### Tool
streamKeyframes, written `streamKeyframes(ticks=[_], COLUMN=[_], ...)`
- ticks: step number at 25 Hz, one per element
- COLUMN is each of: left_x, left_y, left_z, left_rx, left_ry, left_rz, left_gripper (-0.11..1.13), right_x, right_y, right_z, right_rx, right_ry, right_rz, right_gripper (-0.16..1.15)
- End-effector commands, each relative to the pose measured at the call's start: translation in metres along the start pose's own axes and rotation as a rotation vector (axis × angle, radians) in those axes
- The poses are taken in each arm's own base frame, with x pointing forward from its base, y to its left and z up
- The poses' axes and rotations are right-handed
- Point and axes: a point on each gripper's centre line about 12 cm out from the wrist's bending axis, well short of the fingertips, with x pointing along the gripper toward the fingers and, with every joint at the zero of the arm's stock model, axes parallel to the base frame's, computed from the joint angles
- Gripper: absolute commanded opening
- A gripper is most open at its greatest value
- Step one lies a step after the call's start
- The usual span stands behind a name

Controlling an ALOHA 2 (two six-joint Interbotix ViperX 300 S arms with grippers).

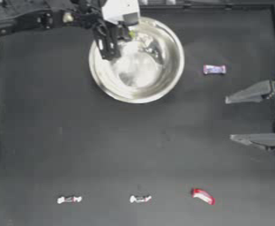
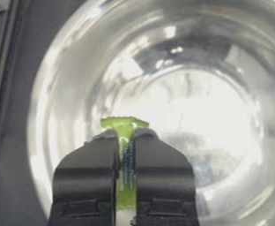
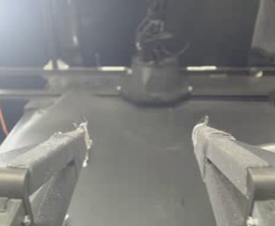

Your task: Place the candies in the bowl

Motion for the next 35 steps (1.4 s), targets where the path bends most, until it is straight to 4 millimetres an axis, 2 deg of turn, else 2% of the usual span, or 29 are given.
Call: streamKeyframes(ticks=[1, 3, 5, 7, 10, 12, 15, 17, 22, 27, 35], left_x=[-0.009, -0.008, -0.009, -0.009, -0.008, -0.008, -0.013, -0.024, -0.07, -0.12, -0.194], left_y=[0.002, -0.003, -0.004, -0.005, -0.005, -0.005, -0.005, -0.005, -0.011, -0.031, -0.079], left_z=[0.019, 0.02, 0.022, 0.022, 0.021, 0.021, 0.023, 0.026, 0.03, 0.019, -0.009], left_rx=[0.009, 0.011, -0.003, -0.012, -0.014, -0.016, -0.018, -0.018, -0.01, 0.0, 0.012], left_ry=[-0.057, -0.061, -0.071, -0.073, -0.07, -0.071, -0.08, -0.094, -0.153, -0.218, -0.392], left_rz=[0.001, -0.016, -0.027, -0.035, -0.037, -0.038, -0.036, -0.032, -0.022, -0.023, -0.055], left_gripper=[0.28, 0.33, 0.44, 0.63, 1.0, 1.09, 0.97, 0.96, 0.96, 0.94, 0.94], right_x=[0.001, 0.001, 0.001, 0.001, 0.001, 0.001, 0.001, 0.001, 0.001, 0.001, 0.001], right_y=[0.0, 0.0, 0.0, 0.0, 0.0, 0.0, 0.0, 0.0, 0.0, -0.003, -0.006], right_z=[0.003, 0.002, 0.003, 0.003, 0.003, 0.003, 0.003, 0.002, 0.002, 0.001, 0.001], right_rx=[0.003, 0.003, 0.003, 0.003, 0.003, 0.003, 0.003, 0.004, 0.007, 0.006, 0.01], right_ry=[-0.011, -0.008, -0.011, -0.009, -0.009, -0.009, -0.008, -0.005, -0.005, 0.001, 0.011], right_rz=[-0.001, -0.001, -0.001, -0.001, -0.001, -0.001, -0.001, -0.001, -0.002, -0.015, -0.029], right_gripper=[0.99, 0.99, 0.99, 0.99, 0.99, 0.99, 0.99, 0.99, 0.99, 0.99, 0.99])
